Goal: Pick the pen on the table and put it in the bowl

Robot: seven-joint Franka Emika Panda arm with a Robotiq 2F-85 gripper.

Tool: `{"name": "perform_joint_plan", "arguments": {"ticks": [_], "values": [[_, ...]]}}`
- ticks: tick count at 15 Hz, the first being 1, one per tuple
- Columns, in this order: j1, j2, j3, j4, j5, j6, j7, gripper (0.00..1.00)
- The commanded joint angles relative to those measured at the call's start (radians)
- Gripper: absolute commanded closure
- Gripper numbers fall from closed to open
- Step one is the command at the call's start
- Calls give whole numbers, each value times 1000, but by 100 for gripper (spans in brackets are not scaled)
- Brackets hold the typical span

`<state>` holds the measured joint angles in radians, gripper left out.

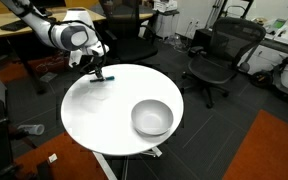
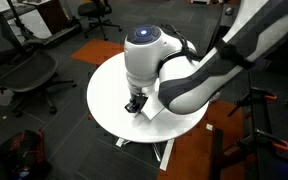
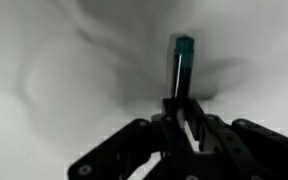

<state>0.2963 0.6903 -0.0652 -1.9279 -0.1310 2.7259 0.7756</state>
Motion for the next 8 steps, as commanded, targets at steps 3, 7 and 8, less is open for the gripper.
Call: {"name": "perform_joint_plan", "arguments": {"ticks": [3, 7, 8], "values": [[10, -165, 10, -80, 38, -94, -41, 95], [4, -293, 3, -127, 13, -177, -21, 95], [1, -318, 0, -136, 5, -195, -13, 95]]}}
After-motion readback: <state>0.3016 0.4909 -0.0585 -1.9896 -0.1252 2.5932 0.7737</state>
